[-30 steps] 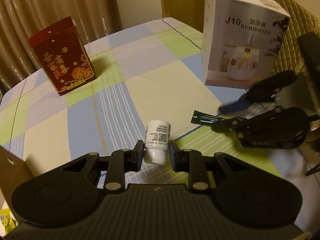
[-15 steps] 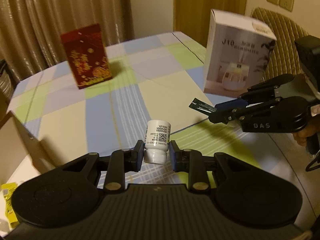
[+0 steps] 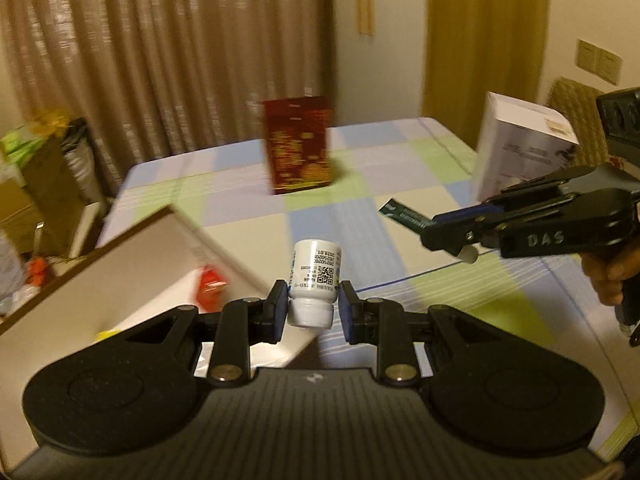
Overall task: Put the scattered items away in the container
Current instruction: 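Carry the white bottle and green tube over the brown box with both tools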
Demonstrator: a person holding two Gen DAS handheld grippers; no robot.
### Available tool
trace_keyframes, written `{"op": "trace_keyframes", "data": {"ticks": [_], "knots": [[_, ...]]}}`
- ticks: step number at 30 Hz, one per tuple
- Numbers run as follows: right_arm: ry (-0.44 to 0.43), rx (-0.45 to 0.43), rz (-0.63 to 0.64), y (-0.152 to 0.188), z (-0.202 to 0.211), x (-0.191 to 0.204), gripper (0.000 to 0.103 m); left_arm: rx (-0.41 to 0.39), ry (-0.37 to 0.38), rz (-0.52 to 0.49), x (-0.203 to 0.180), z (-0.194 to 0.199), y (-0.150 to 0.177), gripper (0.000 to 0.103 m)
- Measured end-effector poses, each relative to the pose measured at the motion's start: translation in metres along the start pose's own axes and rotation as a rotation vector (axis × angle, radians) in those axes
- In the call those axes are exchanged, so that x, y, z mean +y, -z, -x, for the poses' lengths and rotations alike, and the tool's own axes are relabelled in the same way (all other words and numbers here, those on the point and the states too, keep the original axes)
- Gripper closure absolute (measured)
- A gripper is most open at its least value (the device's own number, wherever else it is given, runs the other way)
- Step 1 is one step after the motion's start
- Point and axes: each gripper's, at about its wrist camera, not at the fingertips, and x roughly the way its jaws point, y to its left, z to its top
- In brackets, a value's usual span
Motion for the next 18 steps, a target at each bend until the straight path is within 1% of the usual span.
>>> {"op": "trace_keyframes", "data": {"ticks": [4,10,12,15,18], "knots": [[-0.042,-0.002,0.032,-0.011,-0.022,0.03,0.084,-0.006,-0.071,0.041,0.041,0.025,0.013,0.081],[-0.084,0.026,0.079,-0.021,-0.065,0.069,0.084,0.025,-0.171,0.112,0.106,0.04,0.031,0.081],[-0.091,0.041,0.089,-0.023,-0.078,0.076,0.084,0.034,-0.182,0.122,0.123,0.043,0.037,0.081],[-0.087,0.08,0.106,-0.023,-0.104,0.084,0.084,0.061,-0.183,0.146,0.144,0.037,0.044,0.081],[-0.079,0.126,0.097,-0.02,-0.128,0.085,0.084,0.129,-0.197,0.176,0.164,0.019,0.052,0.081]]}}
